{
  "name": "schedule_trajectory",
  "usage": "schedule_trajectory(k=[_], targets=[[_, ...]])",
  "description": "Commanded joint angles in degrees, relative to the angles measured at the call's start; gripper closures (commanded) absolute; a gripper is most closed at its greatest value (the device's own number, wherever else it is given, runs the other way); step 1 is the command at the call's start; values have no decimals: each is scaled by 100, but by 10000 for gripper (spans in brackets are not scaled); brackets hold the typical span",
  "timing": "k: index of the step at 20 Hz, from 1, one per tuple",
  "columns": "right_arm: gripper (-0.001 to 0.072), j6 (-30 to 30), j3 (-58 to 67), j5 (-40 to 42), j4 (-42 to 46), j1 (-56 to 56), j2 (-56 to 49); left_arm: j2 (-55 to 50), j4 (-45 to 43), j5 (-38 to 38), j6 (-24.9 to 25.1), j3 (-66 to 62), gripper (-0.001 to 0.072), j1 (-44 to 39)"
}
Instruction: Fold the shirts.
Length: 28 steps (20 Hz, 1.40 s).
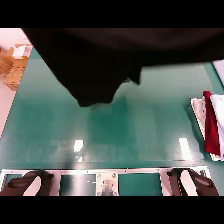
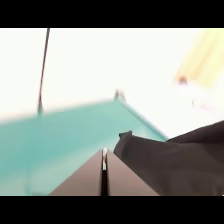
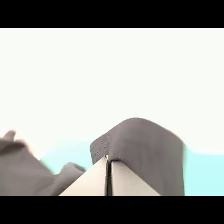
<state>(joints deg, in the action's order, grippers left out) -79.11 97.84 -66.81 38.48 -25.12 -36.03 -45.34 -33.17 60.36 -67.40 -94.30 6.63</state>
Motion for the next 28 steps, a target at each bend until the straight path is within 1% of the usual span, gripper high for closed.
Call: schedule_trajectory(k=[1, 3, 5, 6, 8, 11, 13, 14, 16, 18, 19, 20, 21, 22, 24, 25, 26, 27, 28], targets=[[696, -195, 1224, 330, 70, -313, 33, 4, -503, 20, -157, -1611, 684, 2], [696, -195, 1198, 238, 72, -313, 33, 4, -975, 13, -157, -1860, 684, 2], [696, -195, 964, 57, 63, -313, 33, -17, -1510, 83, -232, -1808, 684, 2], [696, -195, 726, 4, 39, -313, 33, -105, -1711, 92, -273, -1690, 684, 2], [697, -190, -42, -48, -149, -313, 35, -459, -1838, 17, -267, -1403, 684, 2], [696, -120, -1790, -79, -258, -310, 42, -1460, -1572, -164, -175, -1012, 684, 0], [696, 92, -3239, -44, -251, -310, 15, -2428, -1019, -216, 205, -896, 684, -203], [696, 225, -4072, 68, -254, -306, 9, -2966, -737, -313, 378, -896, 684, -487], [696, 516, -5654, 522, -247, -262, -55, -3917, -577, -872, 820, -896, 683, -1261], [696, 793, -6981, 1115, -249, -256, -284, -4767, -581, -1939, 1316, -903, 683, -2072], [696, 911, -7455, 1456, -249, -256, -472, -5147, -579, -2592, 1478, -903, 683, -2398], [696, 1034, -7825, 1803, -249, -256, -710, -5471, -579, -3097, 1543, -903, 684, -2632], [696, 1139, -8026, 2048, -251, -256, -951, -5761, -557, -3429, 1541, -903, 683, -2802], [695, 1259, -8091, 2190, -254, -256, -1226, -6019, -535, -3541, 1541, -903, 683, -2924], [695, 1539, -7989, 2317, -424, -258, -1685, -6295, -535, -3359, 1508, -903, 682, -2999], [694, 1663, -7868, 2337, -549, -258, -1832, -6304, -535, -3117, 1473, -905, 681, -2964], [694, 1714, -7689, 2337, -573, -258, -1919, -6266, -540, -2728, 1311, -994, 630, -2872], [676, 1775, -7447, 2330, -566, -258, -1943, -6179, -538, -2081, 1019, -1150, 629, -2702], [545, 1790, -7163, 2317, -527, -278, -1937, -6037, -551, -1362, 772, -1342, 629, -2494]])
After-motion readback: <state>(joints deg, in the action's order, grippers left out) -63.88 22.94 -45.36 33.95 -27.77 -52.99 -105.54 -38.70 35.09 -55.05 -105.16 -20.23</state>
